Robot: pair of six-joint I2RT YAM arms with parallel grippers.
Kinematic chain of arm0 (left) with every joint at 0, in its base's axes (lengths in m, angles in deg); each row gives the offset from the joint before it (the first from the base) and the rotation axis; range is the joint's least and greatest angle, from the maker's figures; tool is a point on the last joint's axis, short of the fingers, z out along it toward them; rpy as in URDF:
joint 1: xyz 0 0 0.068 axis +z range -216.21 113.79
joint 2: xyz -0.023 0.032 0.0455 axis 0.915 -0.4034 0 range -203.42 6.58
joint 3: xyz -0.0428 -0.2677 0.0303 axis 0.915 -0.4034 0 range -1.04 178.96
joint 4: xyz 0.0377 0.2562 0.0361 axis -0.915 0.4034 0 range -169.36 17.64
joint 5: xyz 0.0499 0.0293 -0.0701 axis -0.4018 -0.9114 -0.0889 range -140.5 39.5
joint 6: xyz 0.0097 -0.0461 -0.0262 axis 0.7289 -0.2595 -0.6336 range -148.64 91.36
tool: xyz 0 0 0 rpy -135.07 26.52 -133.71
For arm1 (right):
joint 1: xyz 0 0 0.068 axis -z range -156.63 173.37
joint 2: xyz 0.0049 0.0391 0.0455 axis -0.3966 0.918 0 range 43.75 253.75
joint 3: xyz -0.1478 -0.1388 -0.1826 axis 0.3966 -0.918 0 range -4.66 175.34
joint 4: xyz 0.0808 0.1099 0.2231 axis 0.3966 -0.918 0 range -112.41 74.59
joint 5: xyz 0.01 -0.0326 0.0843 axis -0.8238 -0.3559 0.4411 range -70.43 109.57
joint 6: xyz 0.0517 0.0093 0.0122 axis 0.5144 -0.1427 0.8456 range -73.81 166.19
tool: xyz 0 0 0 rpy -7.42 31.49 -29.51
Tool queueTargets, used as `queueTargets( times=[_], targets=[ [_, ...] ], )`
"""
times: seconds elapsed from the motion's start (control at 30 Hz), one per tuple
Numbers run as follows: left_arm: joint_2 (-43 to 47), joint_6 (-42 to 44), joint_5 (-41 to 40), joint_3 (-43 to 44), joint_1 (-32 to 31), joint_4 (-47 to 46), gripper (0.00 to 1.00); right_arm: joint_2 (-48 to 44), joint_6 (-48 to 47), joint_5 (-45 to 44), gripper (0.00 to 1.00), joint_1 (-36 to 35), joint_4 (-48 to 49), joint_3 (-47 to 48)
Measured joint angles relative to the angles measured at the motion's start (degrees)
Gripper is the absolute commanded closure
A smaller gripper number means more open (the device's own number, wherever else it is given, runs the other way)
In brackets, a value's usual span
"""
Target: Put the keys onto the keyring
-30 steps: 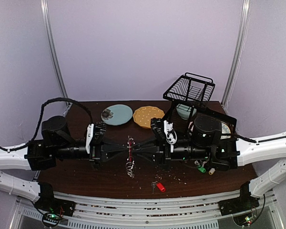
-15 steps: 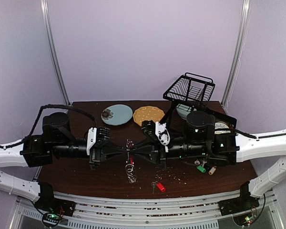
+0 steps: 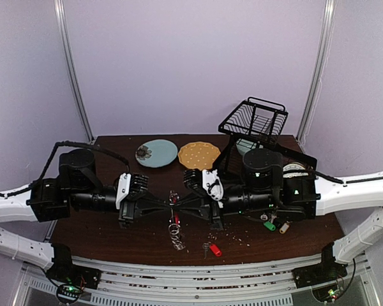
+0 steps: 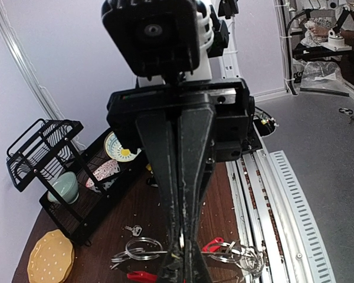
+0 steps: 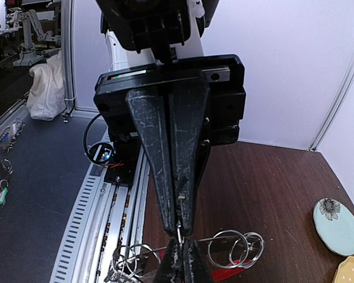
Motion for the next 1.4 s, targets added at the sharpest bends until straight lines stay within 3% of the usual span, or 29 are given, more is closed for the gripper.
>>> queueTargets(
  times=[0.07, 0.13, 0.2, 0.7, 1.0, 1.3, 1.4],
  targets=[
    [-0.2, 0.0, 0.0, 0.4, 0.0, 0.5, 0.94, 0.0, -0.3, -0.1, 1.0, 0.0, -1.1, 0.6],
    [-0.1, -0.3, -0.2, 0.4, 0.0, 0.3, 0.76, 0.0, -0.3, -0.3, 1.0, 0.0, -0.9, 0.6],
    [0.1, -0.5, -0.7, 0.3, 0.0, -0.4, 0.72, -0.3, 0.3, -0.5, 1.0, 0.0, 0.5, 0.1],
    [3.1, -6.7, -1.2, -8.4, 0.0, -16.3, 0.75, -1.6, 10.4, 1.9, 1.0, 0.1, 22.2, -6.4],
    [5.2, -11.0, -0.4, -14.4, 0.0, -30.7, 0.77, -0.3, 11.3, 2.0, 1.0, 0.1, 23.6, -6.4],
    [0.5, -15.0, 1.8, -11.6, 0.0, -32.3, 0.73, -0.3, 11.0, 2.0, 1.0, 0.1, 23.5, -6.4],
    [0.4, -16.3, 2.3, -11.6, 0.0, -32.7, 0.8, -0.3, 11.1, 2.0, 1.0, 0.1, 23.4, -6.4]
  ],
)
